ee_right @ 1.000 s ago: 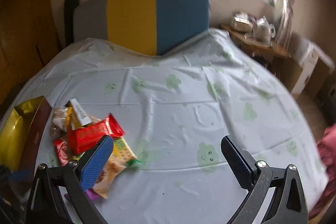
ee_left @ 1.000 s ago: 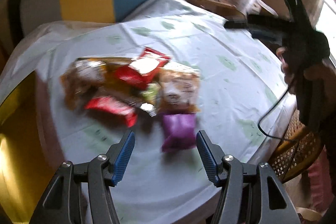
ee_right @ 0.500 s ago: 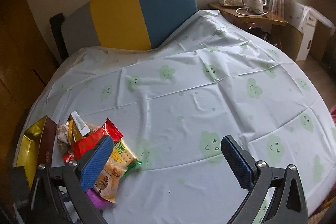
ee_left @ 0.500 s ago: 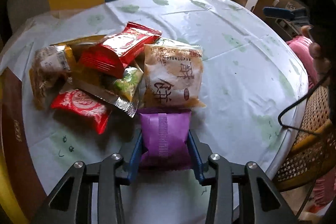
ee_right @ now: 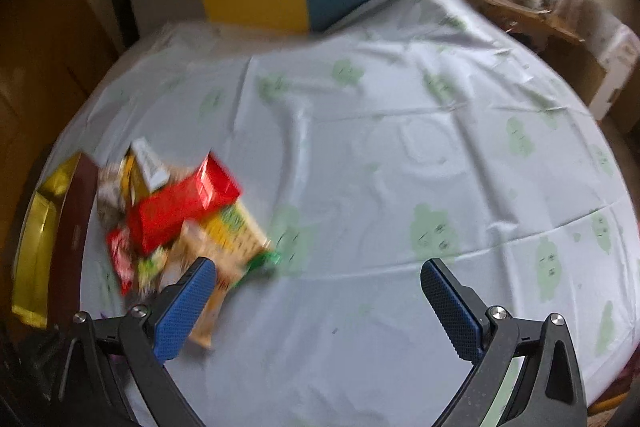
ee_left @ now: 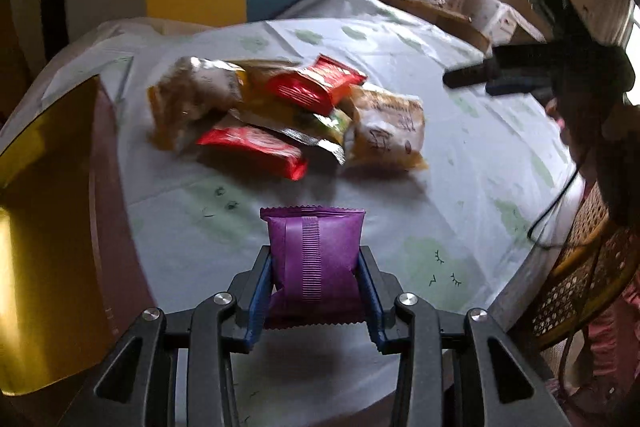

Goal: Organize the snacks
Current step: 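Carry the purple packet with the left gripper into the gold tray and release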

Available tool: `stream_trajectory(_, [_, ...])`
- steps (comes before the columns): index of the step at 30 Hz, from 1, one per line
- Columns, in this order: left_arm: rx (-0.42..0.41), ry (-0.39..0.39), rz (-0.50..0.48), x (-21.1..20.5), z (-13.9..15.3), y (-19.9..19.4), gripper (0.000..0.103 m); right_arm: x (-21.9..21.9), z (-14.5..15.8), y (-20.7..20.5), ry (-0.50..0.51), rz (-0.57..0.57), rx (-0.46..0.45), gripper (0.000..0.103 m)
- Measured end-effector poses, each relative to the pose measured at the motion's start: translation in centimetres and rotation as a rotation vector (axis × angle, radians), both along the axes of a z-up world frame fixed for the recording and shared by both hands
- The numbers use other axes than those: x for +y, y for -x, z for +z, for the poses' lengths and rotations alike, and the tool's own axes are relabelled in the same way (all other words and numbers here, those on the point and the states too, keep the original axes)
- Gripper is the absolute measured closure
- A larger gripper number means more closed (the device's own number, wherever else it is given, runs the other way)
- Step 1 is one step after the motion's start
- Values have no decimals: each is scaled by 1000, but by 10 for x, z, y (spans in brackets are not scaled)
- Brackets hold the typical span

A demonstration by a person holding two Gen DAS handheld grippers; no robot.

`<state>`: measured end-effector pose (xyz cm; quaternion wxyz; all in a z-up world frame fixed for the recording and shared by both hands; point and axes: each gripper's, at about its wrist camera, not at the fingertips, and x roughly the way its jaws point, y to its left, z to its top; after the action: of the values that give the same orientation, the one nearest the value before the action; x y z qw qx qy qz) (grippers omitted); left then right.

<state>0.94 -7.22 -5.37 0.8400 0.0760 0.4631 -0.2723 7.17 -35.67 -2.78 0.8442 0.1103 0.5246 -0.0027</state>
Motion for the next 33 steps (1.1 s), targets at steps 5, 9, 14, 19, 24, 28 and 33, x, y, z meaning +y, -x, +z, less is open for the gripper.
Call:
stream_trajectory(5, [-33,56,15,16,15,4,62,35,-4,7,-73,55,46,7])
stream_trajectory(9, [-78,111,53,26,31,3,62,65,-18,6,-82,24,71,12])
stream_trajectory(14, [-96,213,216,79,61,-16,62,90,-29,-1,-22,-10,55,24])
stream_trajectory(19, [-73,223,446,142,66,-57,62,98,-30,1,21,-2,10,54])
stream_trajectory(24, [-5,183,568,168,54,-107,62,87,-26,18,0,19,-4,62])
stream_trajectory(28, [53,167,590,161,41,-148,62,79,-27,31,-12,33,10,64])
stream_trajectory(33, [100,126,614,149,21,-189,58,74,-28,38,-30,32,11,64])
